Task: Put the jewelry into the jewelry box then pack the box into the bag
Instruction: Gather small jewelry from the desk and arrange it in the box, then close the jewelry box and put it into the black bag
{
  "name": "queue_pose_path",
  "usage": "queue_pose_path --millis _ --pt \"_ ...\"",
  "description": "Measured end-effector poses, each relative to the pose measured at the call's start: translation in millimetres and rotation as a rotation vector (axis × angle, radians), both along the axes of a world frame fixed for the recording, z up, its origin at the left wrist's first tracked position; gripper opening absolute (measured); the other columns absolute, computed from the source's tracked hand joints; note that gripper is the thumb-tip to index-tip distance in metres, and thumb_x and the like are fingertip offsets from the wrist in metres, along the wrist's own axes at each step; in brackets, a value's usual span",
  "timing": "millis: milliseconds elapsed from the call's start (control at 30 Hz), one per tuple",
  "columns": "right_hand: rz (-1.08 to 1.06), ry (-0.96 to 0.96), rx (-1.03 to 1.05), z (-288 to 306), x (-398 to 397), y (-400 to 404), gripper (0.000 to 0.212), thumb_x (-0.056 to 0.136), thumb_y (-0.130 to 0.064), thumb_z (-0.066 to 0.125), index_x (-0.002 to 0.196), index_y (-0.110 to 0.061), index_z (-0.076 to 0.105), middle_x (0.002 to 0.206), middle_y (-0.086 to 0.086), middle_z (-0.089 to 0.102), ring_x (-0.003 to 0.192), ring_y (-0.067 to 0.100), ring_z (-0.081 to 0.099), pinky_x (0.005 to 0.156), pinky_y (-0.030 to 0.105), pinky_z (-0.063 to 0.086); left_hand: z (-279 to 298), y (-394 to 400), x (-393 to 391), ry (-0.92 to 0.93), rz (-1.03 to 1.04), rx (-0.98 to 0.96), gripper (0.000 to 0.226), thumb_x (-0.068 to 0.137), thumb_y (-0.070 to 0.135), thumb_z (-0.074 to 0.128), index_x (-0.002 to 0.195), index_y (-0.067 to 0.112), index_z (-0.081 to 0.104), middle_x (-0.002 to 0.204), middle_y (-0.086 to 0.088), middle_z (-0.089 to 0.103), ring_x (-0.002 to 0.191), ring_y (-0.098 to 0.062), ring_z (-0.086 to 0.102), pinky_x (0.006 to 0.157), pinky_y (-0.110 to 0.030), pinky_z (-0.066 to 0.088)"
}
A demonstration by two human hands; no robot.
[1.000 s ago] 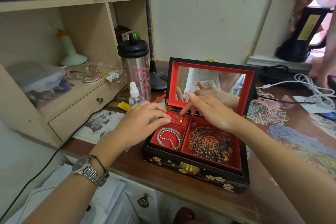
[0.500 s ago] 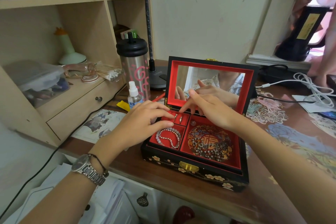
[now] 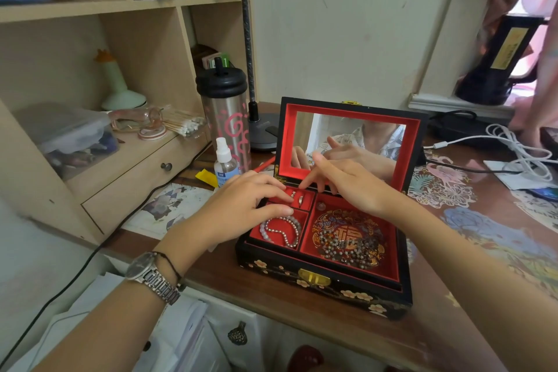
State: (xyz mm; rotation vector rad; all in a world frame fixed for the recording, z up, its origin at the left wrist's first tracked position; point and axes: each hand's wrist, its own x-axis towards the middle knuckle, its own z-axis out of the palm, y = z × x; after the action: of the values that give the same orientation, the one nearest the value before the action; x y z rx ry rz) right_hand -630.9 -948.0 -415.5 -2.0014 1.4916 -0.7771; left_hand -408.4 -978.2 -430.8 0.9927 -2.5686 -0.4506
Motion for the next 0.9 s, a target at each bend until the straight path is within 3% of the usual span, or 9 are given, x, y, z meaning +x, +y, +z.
queue_pose_path --millis 167,267,500,600,733,900 --pt "0.006 0.105 -0.023 4 -4 9 0.026 0.09 -0.044 0.055 0.097 -0.025 0.072 0.09 -0.012 0.067 0.082 -0.001 0.062 0.073 0.019 0.05 14 -1 2 -0.015 0.003 0.043 0.03 0.084 0.044 0.06 0.112 0.033 0.063 0.114 0.016 0.061 0.107 -0.001 0.052 0.092 -0.035 0.048" --pt "0.001 0.236 -0.098 14 -10 16 0.019 0.086 -0.036 0.064 0.1 -0.025 0.07 0.088 -0.013 0.063 0.075 -0.001 0.057 0.065 0.016 0.045 29 -4 -1 -0.062 0.0 -0.035 0.029 0.085 0.041 0.061 0.113 0.033 0.062 0.111 0.016 0.06 0.102 -0.001 0.054 0.088 -0.034 0.05" --pt "-0.13 0.442 -0.33 63 -32 40 0.019 0.082 -0.03 0.069 0.101 -0.026 0.069 0.089 -0.008 0.059 0.077 0.01 0.055 0.075 0.034 0.05 83 -15 -27 -0.053 -0.049 -0.325 0.031 0.084 0.039 0.062 0.115 0.034 0.061 0.114 0.015 0.061 0.105 0.0 0.05 0.094 -0.029 0.043" --pt "-0.21 0.47 -0.436 86 -44 47 0.021 0.083 -0.028 0.069 0.104 -0.026 0.068 0.091 -0.006 0.058 0.083 0.013 0.057 0.075 0.036 0.05 104 -22 -48 -0.021 -0.073 -0.4 0.033 0.085 0.037 0.062 0.118 0.032 0.059 0.118 0.011 0.061 0.109 -0.006 0.052 0.097 -0.033 0.042" --pt "-0.311 0.524 -0.506 102 -59 47 0.03 0.083 -0.025 0.069 0.112 -0.021 0.065 0.105 0.0 0.061 0.1 0.018 0.055 0.085 0.035 0.047 116 -35 -77 -0.033 -0.088 -0.421 0.04 0.085 0.034 0.062 0.124 0.029 0.054 0.126 0.009 0.056 0.117 -0.011 0.049 0.099 -0.04 0.041" --pt "-0.351 0.616 -0.409 98 -70 40 0.047 0.085 -0.034 0.065 0.129 -0.022 0.054 0.125 0.0 0.059 0.114 0.02 0.054 0.096 0.036 0.044 112 -45 -103 -0.108 -0.083 -0.31 0.058 0.085 0.038 0.062 0.137 0.03 0.039 0.141 0.006 0.045 0.128 -0.014 0.041 0.105 -0.041 0.037"
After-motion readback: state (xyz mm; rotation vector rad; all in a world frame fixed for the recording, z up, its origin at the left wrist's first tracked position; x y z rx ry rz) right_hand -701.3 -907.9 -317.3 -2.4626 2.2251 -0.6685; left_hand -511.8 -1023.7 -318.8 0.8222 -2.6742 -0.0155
